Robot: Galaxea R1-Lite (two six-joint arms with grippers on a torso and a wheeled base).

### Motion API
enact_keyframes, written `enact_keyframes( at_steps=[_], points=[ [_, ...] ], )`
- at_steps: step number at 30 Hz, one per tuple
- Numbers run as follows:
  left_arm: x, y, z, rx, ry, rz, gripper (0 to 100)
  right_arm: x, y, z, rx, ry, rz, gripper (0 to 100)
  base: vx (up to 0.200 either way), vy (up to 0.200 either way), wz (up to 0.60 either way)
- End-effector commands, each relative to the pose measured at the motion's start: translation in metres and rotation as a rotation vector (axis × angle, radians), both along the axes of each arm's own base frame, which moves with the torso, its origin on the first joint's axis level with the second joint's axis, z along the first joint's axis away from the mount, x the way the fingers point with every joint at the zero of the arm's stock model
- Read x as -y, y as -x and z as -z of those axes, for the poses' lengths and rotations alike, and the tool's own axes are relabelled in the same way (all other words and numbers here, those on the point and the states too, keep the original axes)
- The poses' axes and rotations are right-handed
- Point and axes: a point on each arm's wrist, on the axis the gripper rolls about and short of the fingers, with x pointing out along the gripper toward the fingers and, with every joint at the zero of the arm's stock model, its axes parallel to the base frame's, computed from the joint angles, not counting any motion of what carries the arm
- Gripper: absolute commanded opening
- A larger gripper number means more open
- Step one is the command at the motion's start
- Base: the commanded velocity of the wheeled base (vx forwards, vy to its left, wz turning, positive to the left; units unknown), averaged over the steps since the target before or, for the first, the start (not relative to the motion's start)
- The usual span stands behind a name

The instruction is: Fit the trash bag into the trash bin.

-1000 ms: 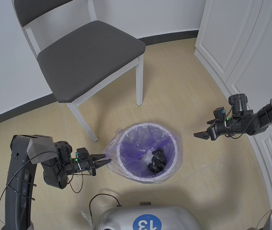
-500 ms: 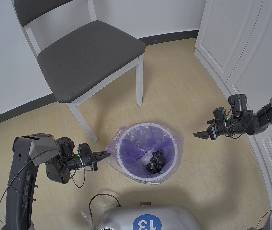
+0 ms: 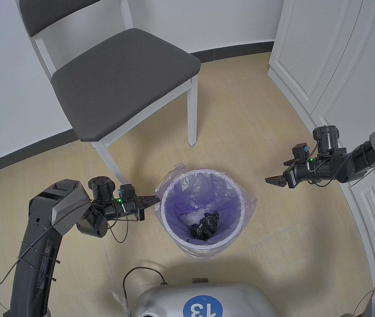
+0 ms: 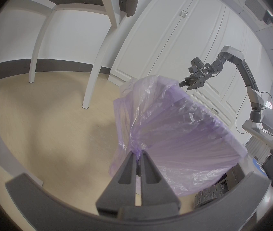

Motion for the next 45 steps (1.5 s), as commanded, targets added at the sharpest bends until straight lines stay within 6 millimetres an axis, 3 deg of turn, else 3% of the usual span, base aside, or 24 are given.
enact_keyframes(
  at_steps=[1, 14, 15, 21, 30, 36, 39, 45],
  points=[
    [0.005, -0.005, 0.01, -0.009, -0.002, 0.007, 0, -0.001, -0.003, 0.011, -0.018, 0.003, -0.001, 100, 0.0, 0.0, 0.0],
    [0.009, -0.028, 0.014, 0.017, 0.005, 0.008, 0, -0.002, -0.009, 0.026, -0.039, 0.028, 0.026, 100, 0.0, 0.0, 0.0],
    [0.009, -0.028, 0.015, 0.017, 0.005, 0.008, 100, -0.002, -0.009, 0.027, -0.042, 0.028, 0.026, 100, 0.0, 0.0, 0.0],
    [0.003, -0.029, 0.017, 0.029, 0.0, -0.004, 100, -0.001, -0.009, 0.025, -0.039, 0.027, 0.028, 100, 0.0, 0.0, 0.0],
    [-0.032, -0.021, 0.001, 0.032, -0.005, -0.069, 100, -0.002, -0.009, 0.026, -0.041, 0.027, 0.025, 100, 0.0, 0.0, 0.0],
    [-0.062, -0.002, -0.023, 0.079, -0.014, -0.125, 100, -0.012, 0.0, 0.029, -0.063, 0.03, -0.004, 100, 0.0, 0.0, 0.0],
    [-0.072, 0.017, -0.036, 0.102, -0.013, -0.146, 100, -0.026, 0.007, 0.034, -0.087, 0.038, -0.036, 100, 0.0, 0.0, 0.0],
    [-0.085, 0.046, -0.034, 0.113, -0.004, -0.178, 100, -0.042, 0.01, 0.052, -0.123, 0.058, -0.085, 100, 0.0, 0.0, 0.0]
  ],
)
